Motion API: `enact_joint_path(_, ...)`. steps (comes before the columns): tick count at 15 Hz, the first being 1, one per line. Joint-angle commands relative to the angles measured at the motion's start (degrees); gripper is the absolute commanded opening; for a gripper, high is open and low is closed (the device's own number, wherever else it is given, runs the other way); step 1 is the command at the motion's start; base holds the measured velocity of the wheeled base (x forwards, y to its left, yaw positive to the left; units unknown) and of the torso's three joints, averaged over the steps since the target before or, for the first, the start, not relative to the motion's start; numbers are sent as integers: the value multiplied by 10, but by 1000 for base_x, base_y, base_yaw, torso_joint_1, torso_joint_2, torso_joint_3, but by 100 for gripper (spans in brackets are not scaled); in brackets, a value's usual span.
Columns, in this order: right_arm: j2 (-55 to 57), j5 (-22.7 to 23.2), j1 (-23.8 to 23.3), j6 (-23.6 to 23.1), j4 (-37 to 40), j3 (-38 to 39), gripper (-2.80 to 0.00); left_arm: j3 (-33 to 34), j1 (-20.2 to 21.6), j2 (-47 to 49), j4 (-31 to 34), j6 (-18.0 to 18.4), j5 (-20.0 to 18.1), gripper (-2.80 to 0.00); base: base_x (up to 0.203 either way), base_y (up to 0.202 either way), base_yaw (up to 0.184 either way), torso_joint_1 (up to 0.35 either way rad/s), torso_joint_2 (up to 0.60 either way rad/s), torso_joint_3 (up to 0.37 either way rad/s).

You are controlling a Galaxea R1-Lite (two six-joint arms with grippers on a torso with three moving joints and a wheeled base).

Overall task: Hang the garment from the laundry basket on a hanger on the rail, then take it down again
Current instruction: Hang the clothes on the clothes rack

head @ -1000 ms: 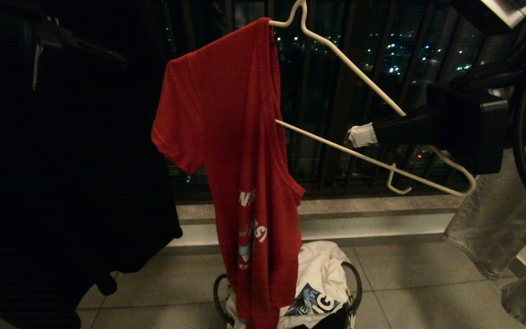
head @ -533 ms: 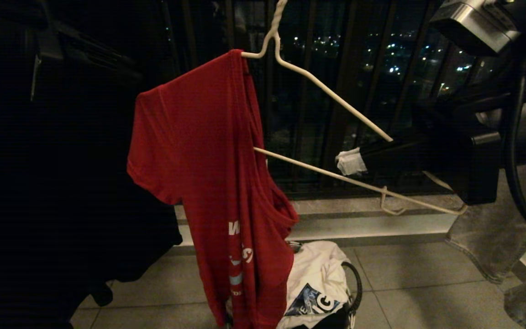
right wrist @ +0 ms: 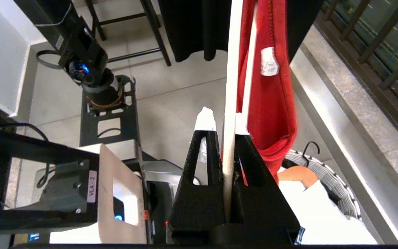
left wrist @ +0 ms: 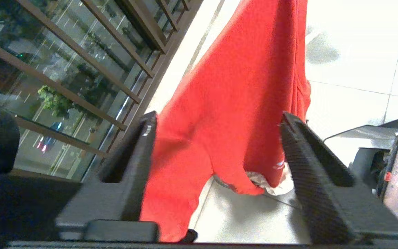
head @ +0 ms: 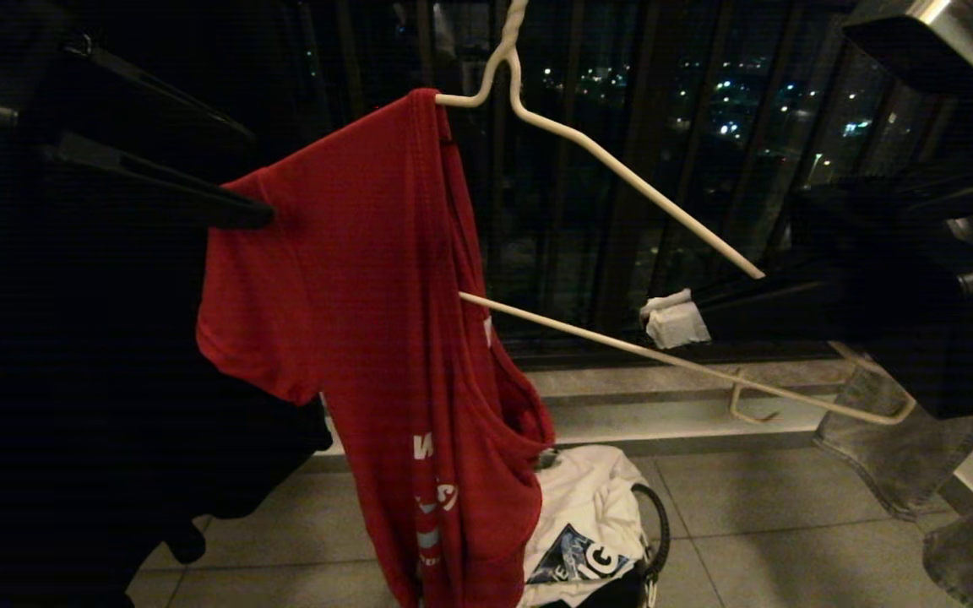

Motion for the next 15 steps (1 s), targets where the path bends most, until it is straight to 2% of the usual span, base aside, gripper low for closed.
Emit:
enact_joint_path(1,-15,3,3,-1,2,5,-280,1,-1,-7,8,2,-2,0,0,0,0,0,0,0)
enact_joint_path(3,-25,3,6,-4,14,12,-280,-1,-1,-10,5,4,-1,0,0,0,0,0,0,0)
enact_joint_path(7,-36,3,21,-44,54,16,-280,2,-1,-28,27,4,0,0,0,0,0,0,0,0)
enact_joint_path(15,-23,3,31,-101,53,-7,-280,35,-2,-63,54,2,-9,0,0,0,0,0,0,0)
